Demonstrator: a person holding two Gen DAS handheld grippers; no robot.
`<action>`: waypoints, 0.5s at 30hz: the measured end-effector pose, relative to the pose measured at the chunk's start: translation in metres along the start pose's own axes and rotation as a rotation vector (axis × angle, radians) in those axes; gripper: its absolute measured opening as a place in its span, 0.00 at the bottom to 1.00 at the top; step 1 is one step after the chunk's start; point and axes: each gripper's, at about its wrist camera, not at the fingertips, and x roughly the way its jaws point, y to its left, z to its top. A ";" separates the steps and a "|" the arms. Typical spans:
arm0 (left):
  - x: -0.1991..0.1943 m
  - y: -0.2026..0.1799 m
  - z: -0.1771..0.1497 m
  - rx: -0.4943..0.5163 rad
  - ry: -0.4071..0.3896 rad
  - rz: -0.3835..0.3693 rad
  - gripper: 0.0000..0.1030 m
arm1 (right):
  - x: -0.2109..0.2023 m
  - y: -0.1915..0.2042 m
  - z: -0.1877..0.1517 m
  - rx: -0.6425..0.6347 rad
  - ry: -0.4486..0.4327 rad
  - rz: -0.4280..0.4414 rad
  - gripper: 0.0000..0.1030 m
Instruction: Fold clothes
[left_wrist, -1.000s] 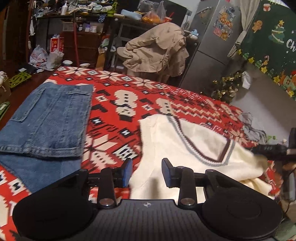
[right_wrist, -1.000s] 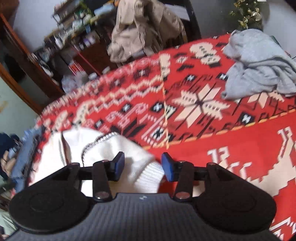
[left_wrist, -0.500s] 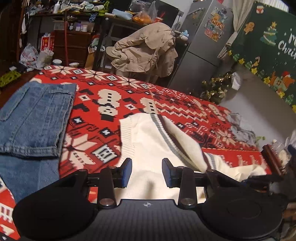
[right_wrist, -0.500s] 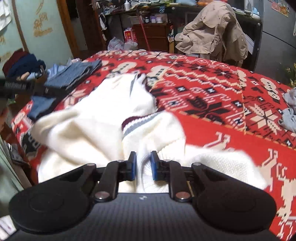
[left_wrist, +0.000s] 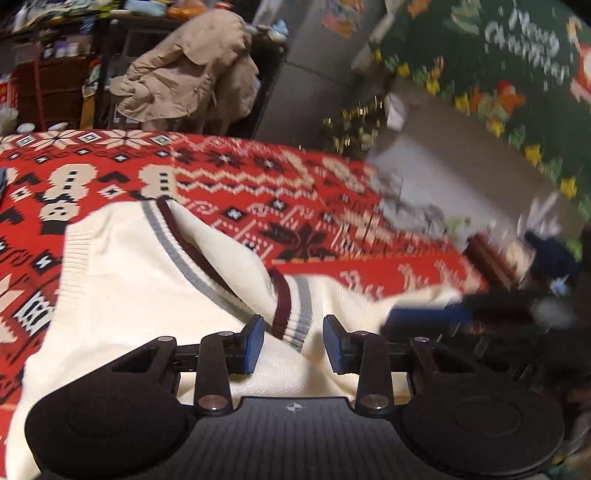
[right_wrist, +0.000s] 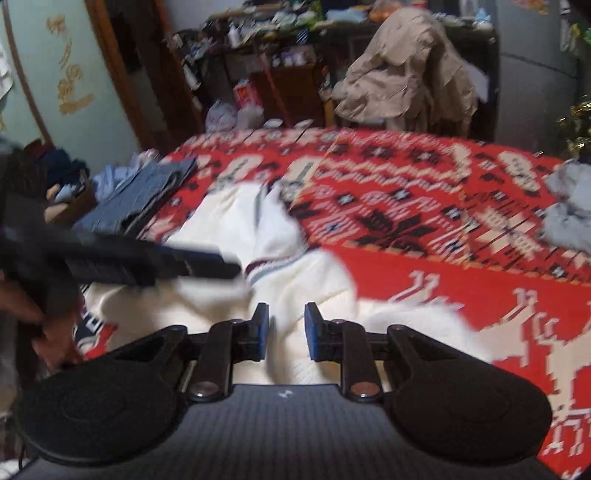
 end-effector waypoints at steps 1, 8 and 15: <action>0.005 -0.001 -0.001 0.010 0.012 0.013 0.34 | -0.001 -0.006 0.003 0.016 -0.009 -0.019 0.23; 0.009 0.005 -0.008 0.005 0.045 0.028 0.34 | 0.027 -0.046 0.009 0.157 0.051 -0.051 0.23; 0.008 0.006 -0.010 0.005 0.041 0.019 0.34 | 0.049 -0.047 0.009 0.227 0.085 0.032 0.27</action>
